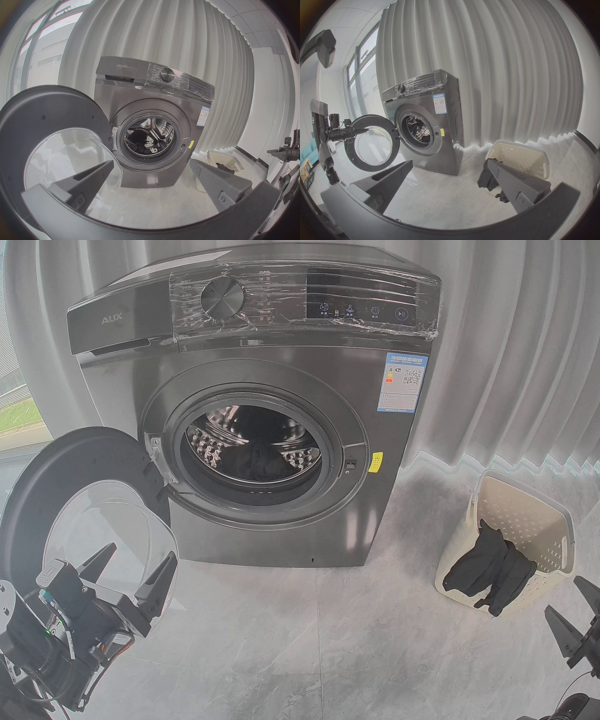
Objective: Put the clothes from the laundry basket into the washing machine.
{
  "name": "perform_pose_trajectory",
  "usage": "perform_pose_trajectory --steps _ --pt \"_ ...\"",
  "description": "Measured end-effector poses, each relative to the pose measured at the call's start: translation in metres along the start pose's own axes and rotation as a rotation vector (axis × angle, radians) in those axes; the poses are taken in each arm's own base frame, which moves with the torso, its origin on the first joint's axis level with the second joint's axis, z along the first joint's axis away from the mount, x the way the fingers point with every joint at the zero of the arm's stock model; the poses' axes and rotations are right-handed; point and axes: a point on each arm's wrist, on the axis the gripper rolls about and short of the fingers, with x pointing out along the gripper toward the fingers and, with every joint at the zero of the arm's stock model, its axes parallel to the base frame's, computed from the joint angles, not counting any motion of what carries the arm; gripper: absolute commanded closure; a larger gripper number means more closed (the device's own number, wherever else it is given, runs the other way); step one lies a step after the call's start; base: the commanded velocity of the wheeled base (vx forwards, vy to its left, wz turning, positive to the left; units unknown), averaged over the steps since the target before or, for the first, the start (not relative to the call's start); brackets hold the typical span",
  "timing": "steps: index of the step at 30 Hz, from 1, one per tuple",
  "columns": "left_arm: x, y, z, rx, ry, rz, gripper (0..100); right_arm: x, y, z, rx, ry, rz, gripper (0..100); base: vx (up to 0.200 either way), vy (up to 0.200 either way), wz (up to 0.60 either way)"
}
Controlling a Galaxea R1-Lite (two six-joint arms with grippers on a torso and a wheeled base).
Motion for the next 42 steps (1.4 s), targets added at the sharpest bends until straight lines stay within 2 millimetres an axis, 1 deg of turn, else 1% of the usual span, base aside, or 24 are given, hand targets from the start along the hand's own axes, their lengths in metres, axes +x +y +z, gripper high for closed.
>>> perform_pose_trajectory --steps 3,7,10,12,18,22,26,31,42 --pt "-0.001 0.0 0.0 0.001 0.004 0.003 0 -0.019 0.0 -0.01 -0.002 -0.013 -0.032 0 -0.2 0.0 0.0" --pt "-0.001 0.001 0.0 0.001 0.007 0.006 0 -0.037 0.001 -0.025 0.0 -0.017 -0.064 0 -0.15 0.0 0.0" --pt "-0.002 0.001 0.0 0.003 0.012 0.007 0 -0.045 0.001 -0.03 0.002 -0.041 -0.1 0 0.0 0.0 0.0" --pt "-0.002 0.001 -0.001 0.003 0.014 0.004 0 -0.049 0.001 -0.034 0.016 -0.05 -0.17 0 0.0 0.0 0.0" --pt "-0.003 0.0 -0.001 -0.003 0.02 -0.001 0 -0.053 -0.001 -0.039 0.064 -0.064 -0.292 0 0.0 0.0 0.0" --pt "-0.004 0.0 -0.001 -0.007 0.019 -0.006 0 -0.054 0.0 -0.044 0.062 -0.027 -0.265 0 0.0 0.0 0.0" --pt "-0.004 -0.001 0.0 -0.01 0.02 -0.009 0 -0.054 0.0 -0.044 0.063 -0.028 -0.241 0 0.0 0.0 0.0" --pt "-0.005 -0.001 -0.001 -0.011 0.02 -0.011 0 -0.055 0.0 -0.044 0.065 -0.032 -0.238 0 0.0 0.0 -0.6" --pt "-0.005 -0.001 0.0 -0.019 0.018 0.005 0 -0.055 0.0 -0.044 0.07 -0.033 -0.238 0 0.0 0.0 0.0"
